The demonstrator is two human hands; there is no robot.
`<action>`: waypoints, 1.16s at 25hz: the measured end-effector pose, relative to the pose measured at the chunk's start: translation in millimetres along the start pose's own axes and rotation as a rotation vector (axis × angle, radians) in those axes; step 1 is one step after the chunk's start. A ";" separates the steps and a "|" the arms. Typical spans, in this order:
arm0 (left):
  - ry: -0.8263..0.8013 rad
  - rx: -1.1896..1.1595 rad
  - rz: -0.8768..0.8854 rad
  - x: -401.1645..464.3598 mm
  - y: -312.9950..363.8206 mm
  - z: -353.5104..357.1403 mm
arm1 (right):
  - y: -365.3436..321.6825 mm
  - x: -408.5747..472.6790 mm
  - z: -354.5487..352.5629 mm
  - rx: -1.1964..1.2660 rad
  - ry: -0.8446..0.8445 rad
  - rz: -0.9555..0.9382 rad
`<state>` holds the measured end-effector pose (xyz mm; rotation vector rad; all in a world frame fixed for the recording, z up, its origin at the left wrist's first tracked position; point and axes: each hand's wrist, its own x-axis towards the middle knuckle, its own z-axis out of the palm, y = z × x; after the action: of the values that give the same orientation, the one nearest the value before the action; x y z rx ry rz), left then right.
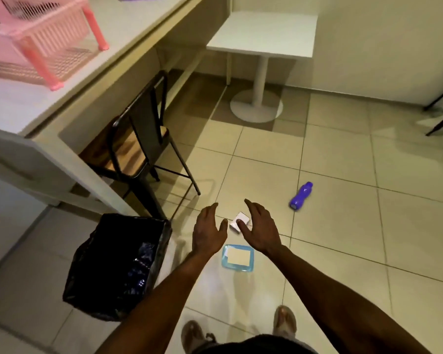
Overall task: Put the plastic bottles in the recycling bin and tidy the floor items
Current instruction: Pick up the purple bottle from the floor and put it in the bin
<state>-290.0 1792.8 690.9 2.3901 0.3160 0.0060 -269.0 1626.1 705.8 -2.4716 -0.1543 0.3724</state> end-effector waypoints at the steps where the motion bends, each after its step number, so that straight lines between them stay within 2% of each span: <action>1: -0.007 0.002 -0.020 2.0 12.9 13.0 | 22.2 1.8 -14.4 -0.005 0.033 0.008; 6: -0.054 0.044 0.040 23.7 107.5 91.3 | 132.3 16.6 -101.2 -0.081 0.114 0.074; 11: -0.115 0.004 0.090 53.0 183.5 149.2 | 199.6 45.7 -157.5 -0.068 0.129 0.116; 16: -0.130 0.026 0.101 127.3 210.7 199.0 | 240.8 116.4 -180.7 -0.088 0.140 0.149; 20: -0.201 0.046 0.071 188.3 226.9 232.3 | 266.6 168.8 -192.5 -0.061 0.142 0.247; 29: -0.262 0.120 0.100 330.8 285.4 290.3 | 326.6 312.0 -248.4 -0.013 0.179 0.294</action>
<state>121.8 1472.5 636.3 2.4863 0.0749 -0.2853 110.2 1285.8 627.2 -2.5287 0.2842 0.2699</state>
